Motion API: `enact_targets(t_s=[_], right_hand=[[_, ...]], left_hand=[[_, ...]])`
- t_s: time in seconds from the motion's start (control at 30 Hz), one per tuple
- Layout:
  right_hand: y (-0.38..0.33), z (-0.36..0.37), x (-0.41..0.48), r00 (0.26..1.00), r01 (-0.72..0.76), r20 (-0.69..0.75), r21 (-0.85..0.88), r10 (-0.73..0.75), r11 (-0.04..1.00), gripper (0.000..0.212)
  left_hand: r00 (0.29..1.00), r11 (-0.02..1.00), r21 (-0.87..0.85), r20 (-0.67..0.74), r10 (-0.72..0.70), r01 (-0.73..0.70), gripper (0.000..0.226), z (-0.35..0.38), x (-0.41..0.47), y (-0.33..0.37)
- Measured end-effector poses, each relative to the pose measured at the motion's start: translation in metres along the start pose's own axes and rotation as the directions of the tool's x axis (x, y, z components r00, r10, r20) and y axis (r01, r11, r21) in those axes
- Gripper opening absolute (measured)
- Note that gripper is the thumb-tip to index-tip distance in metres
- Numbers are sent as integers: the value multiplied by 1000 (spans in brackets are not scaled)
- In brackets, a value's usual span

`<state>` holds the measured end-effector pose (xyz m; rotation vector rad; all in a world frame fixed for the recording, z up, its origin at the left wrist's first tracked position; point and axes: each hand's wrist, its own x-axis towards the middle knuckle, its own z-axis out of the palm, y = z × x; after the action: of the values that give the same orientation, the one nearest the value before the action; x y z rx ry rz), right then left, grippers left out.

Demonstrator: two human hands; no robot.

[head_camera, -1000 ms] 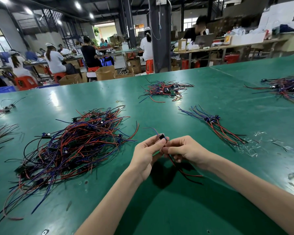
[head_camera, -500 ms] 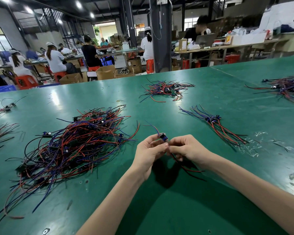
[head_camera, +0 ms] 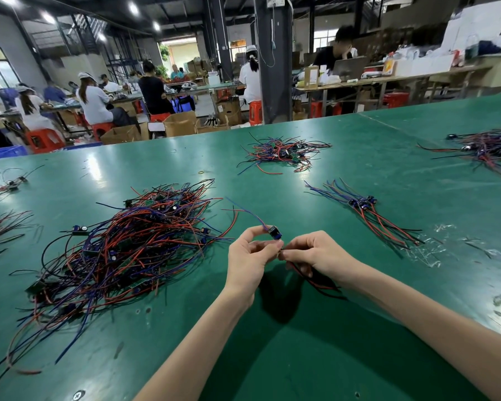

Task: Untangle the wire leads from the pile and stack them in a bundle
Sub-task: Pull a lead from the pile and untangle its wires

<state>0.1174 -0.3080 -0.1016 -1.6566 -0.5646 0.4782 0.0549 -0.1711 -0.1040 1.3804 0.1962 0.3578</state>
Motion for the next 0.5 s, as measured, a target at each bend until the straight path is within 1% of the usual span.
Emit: enact_targets(t_s=[0.17,0.3,0.37,0.5], right_hand=[[0,3,2,999,-37,-36,43,39,998,17],[-2,6,2,994,-80,-72,35,83,996,17],[-4,7,0,993,-90,-71,20,91,996,17],[-12,7,-6,997,-63,-43,-6,62,998,16]], left_hand=[[996,995,39,-24,90,-89,26,2,1,-2],[986,980,129,-55,158,-150,22,3,0,-4],[983,975,149,-54,174,-164,20,3,0,-5],[984,977,140,-57,170,-161,16,2,1,-4]])
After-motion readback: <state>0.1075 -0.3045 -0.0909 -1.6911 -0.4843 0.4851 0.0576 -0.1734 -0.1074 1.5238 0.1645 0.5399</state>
